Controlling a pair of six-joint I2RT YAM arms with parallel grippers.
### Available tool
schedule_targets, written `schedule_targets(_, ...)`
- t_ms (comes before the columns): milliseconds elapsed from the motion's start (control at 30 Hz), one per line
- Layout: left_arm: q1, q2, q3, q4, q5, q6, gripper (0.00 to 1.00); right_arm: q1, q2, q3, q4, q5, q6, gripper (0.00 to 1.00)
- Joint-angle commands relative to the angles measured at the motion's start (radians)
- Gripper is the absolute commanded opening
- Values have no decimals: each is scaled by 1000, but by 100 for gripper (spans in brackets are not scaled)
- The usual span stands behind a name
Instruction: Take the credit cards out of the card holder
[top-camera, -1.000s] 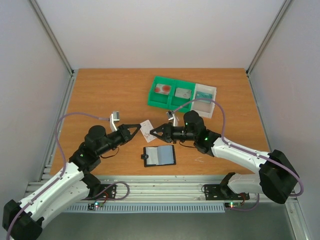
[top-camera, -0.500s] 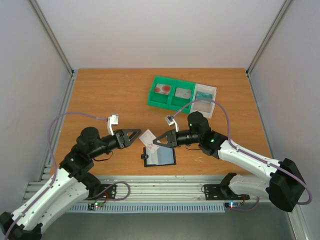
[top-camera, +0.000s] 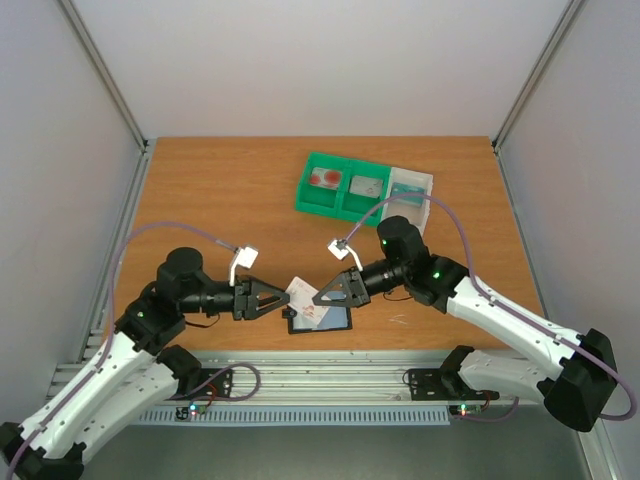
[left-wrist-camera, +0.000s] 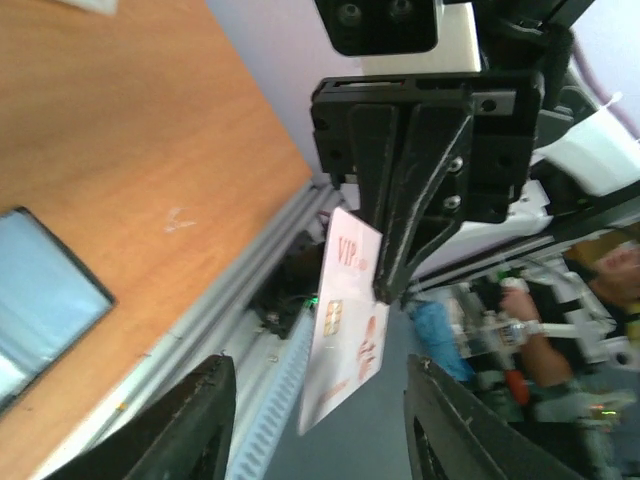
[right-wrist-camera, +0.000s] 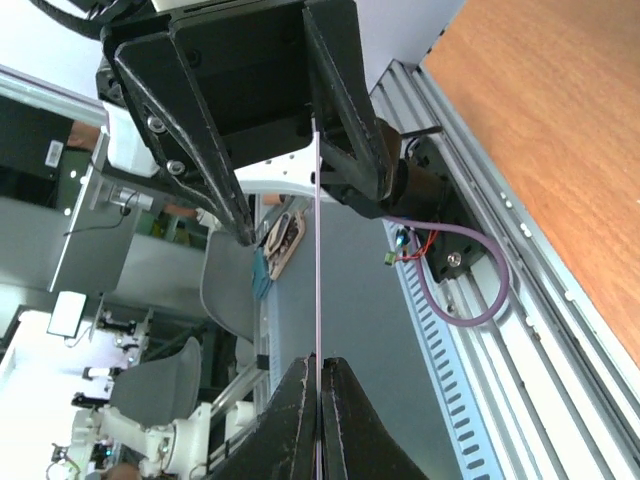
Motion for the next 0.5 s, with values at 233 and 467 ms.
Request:
schedule_targets(233,3,99,-138,374,179,-168,4,1,16,40,-41,-7,-46,2)
schedule_targets(467,3,115,-151,465,155,-190,0,1,-8,12,-25,150,36,34)
